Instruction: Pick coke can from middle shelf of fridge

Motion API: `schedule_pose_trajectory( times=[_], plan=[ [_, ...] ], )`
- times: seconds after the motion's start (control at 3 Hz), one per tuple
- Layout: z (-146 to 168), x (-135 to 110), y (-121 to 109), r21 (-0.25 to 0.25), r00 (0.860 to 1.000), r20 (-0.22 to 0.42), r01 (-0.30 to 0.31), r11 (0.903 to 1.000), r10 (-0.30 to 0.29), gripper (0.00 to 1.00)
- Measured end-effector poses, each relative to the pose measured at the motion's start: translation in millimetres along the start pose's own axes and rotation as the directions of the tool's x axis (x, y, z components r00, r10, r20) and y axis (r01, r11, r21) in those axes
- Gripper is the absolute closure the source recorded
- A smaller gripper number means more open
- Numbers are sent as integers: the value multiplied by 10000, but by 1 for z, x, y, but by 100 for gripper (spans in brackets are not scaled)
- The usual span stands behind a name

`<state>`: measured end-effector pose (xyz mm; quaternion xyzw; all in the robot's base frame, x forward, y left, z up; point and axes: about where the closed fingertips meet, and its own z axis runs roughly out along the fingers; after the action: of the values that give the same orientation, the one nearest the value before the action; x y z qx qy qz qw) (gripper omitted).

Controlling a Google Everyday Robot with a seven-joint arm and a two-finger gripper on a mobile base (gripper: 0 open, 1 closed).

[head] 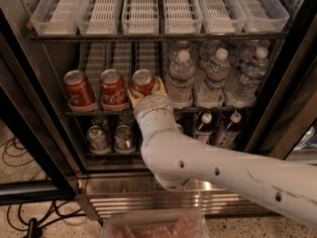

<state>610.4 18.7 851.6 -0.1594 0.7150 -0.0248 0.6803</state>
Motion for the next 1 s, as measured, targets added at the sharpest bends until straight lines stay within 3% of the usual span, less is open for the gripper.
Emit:
schedule_pose_trajectory(
  times=[1.0],
  plan=[
    [-24, -34, -11, -204, 9990, 453, 8, 9998, 1, 100]
  ],
)
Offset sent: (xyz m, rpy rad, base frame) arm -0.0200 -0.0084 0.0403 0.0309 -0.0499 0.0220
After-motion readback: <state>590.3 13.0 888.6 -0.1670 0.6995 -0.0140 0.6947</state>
